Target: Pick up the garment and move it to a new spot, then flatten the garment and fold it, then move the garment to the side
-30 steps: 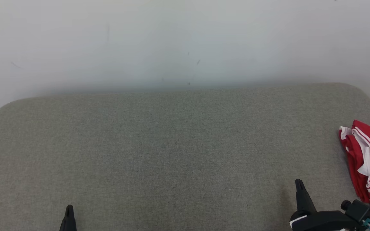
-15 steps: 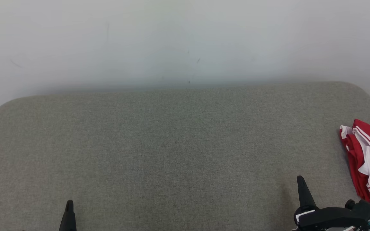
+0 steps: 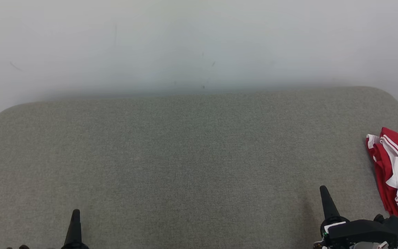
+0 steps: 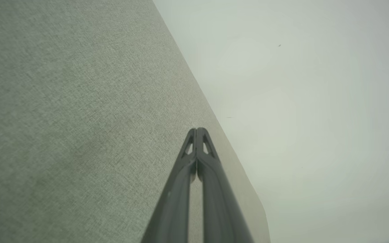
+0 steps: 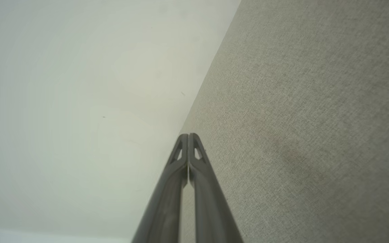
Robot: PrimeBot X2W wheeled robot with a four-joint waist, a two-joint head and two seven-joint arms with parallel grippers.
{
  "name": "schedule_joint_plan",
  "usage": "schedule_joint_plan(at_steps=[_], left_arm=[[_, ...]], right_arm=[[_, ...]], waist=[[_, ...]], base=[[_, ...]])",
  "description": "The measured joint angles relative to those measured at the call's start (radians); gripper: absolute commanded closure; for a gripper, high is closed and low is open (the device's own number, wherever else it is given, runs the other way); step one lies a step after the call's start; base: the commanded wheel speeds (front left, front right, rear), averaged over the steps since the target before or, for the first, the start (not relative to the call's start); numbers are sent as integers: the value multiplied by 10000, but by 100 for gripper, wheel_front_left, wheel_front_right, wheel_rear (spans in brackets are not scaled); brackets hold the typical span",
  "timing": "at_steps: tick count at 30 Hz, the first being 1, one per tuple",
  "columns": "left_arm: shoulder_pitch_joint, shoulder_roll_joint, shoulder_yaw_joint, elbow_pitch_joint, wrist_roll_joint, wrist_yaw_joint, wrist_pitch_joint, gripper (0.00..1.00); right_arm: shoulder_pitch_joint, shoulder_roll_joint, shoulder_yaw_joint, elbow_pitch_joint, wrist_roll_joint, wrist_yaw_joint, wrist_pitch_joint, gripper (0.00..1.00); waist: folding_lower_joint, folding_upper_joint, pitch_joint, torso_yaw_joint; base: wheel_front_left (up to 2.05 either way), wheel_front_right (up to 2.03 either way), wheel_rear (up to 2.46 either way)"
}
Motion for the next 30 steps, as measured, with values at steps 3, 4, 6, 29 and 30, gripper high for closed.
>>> schedule_joint_plan(at_steps=[3,4,6,29,30], left_arm=[[-83,2,10,-19,-351,-12,58,100],[-87,4,10,-25,-437,-12,107,100],[-94,4,12,-25,-600,-21,138,100],[-395,17,50,-90,-2688,-46,658,100],[-407,17,52,-94,-2771,-46,673,100]], right_arm=[[-16,0,-12,-38,328,2,54,100],[-20,0,-19,-52,420,0,107,100],[-22,0,-31,-77,598,0,136,100],[-139,0,-161,-332,2581,0,654,100],[-143,0,-167,-341,2675,0,663,100]], waist=[[0,0,14,1],[0,0,18,1],[0,0,27,1],[-2,0,131,7],[-2,0,135,7]], base=[[0,0,0],[0,0,0],[0,0,0],[0,0,0],[0,0,0]])
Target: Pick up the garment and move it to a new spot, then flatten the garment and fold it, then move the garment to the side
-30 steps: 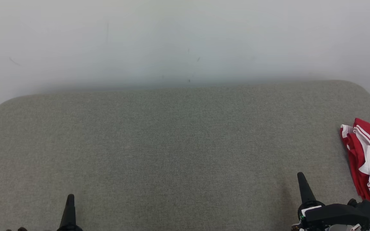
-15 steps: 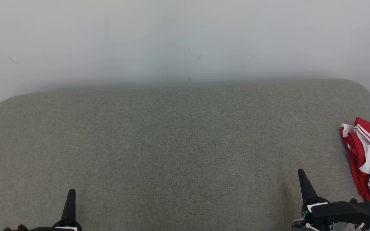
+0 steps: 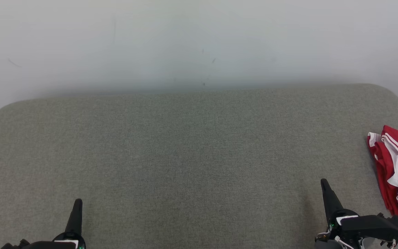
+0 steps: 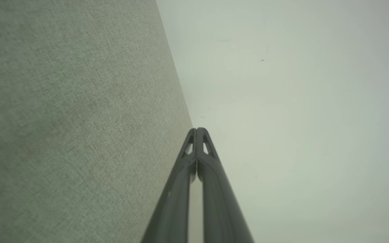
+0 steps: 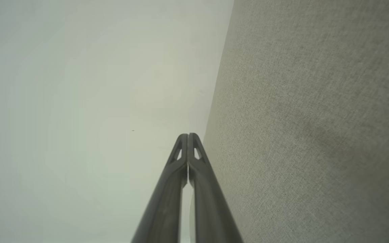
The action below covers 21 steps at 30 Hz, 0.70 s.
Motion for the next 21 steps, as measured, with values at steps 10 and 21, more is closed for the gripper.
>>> schedule_joint_plan(at_steps=[10,21], left_arm=[[-115,4,15,-25,-734,-4,203,100],[-262,10,29,-48,-1511,-42,393,100]], right_arm=[[-53,-2,-40,-96,775,0,211,100],[-85,-2,-90,-201,1528,0,416,100]], waist=[[1,0,45,2],[1,0,95,5]], base=[[0,0,0],[0,0,0]])
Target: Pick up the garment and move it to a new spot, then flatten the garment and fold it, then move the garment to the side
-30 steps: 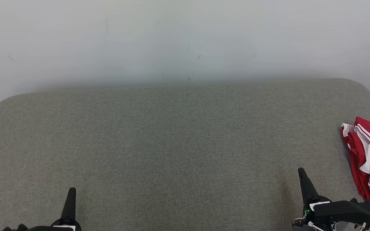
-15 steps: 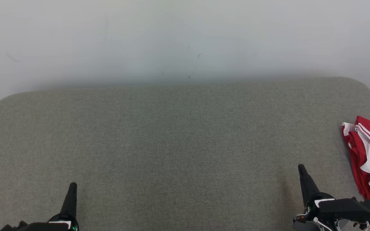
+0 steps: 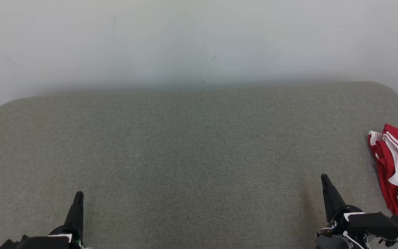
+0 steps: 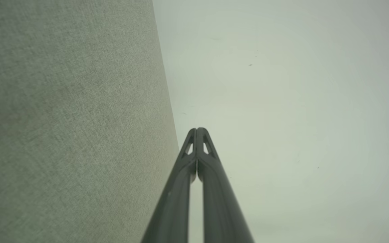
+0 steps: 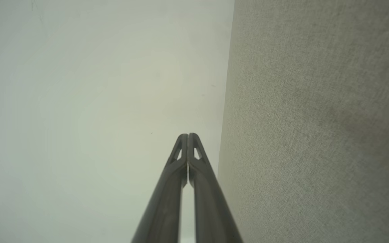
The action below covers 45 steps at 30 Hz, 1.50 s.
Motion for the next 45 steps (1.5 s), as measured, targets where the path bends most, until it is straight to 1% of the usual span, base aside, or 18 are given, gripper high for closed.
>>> schedule_joint_plan(at_steps=[7,45], left_arm=[[-35,2,4,-10,-435,-8,119,100],[-42,4,4,-13,-441,-8,119,100]], right_arm=[[-16,0,-27,-58,431,0,98,100],[-21,0,-27,-61,430,0,98,100]], waist=[[0,0,28,2],[0,0,27,2]], base=[[0,0,0],[0,0,0]])
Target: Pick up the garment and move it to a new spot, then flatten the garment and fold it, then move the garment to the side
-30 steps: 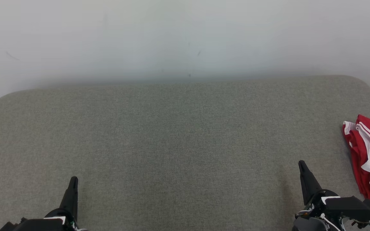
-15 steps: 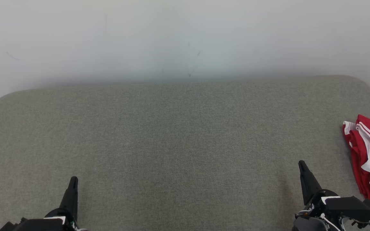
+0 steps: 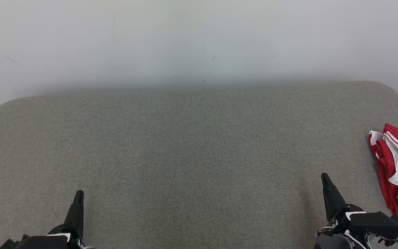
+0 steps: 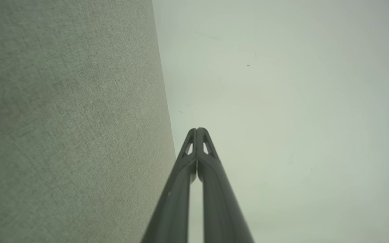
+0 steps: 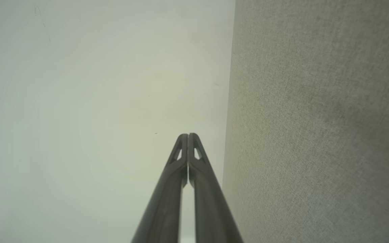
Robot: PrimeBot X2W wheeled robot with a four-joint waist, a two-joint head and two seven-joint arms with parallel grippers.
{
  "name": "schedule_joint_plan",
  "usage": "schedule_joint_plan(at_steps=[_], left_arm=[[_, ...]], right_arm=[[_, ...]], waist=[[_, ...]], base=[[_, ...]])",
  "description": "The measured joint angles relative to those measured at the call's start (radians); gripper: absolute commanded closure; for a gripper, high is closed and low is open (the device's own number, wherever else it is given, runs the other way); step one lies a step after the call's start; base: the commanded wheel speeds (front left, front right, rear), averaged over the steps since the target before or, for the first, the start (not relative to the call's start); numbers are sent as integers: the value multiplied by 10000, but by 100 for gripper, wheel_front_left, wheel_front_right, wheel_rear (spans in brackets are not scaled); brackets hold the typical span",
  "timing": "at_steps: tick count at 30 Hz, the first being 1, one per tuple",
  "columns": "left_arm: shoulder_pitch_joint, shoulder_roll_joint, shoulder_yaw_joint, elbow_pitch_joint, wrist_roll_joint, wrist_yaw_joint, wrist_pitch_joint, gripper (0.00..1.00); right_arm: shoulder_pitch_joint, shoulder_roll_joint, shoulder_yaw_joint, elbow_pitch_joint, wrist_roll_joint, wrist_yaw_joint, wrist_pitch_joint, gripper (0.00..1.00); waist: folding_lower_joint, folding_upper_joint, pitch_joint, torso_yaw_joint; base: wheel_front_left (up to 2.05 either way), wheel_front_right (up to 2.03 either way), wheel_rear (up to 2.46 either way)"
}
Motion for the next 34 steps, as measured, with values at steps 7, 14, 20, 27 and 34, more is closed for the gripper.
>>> schedule_joint_plan(at_steps=[7,14,20,27,34], left_arm=[[-1,0,4,-2,0,0,0,100],[-1,0,2,-2,0,0,0,100],[-1,0,0,-2,0,0,0,100],[-1,0,4,-2,0,0,0,100],[-1,0,0,-4,0,0,0,100]], right_arm=[[0,0,0,0,0,0,0,100],[-1,0,0,0,0,0,0,100],[-1,0,0,0,0,0,0,100],[-1,0,0,0,0,0,0,100],[-1,0,0,0,0,0,0,100]], waist=[[0,0,0,0],[0,0,0,0],[0,0,0,0],[0,0,0,0],[0,0,0,0]], base=[[0,0,0],[0,0,0],[0,0,0],[0,0,0],[0,0,0]])
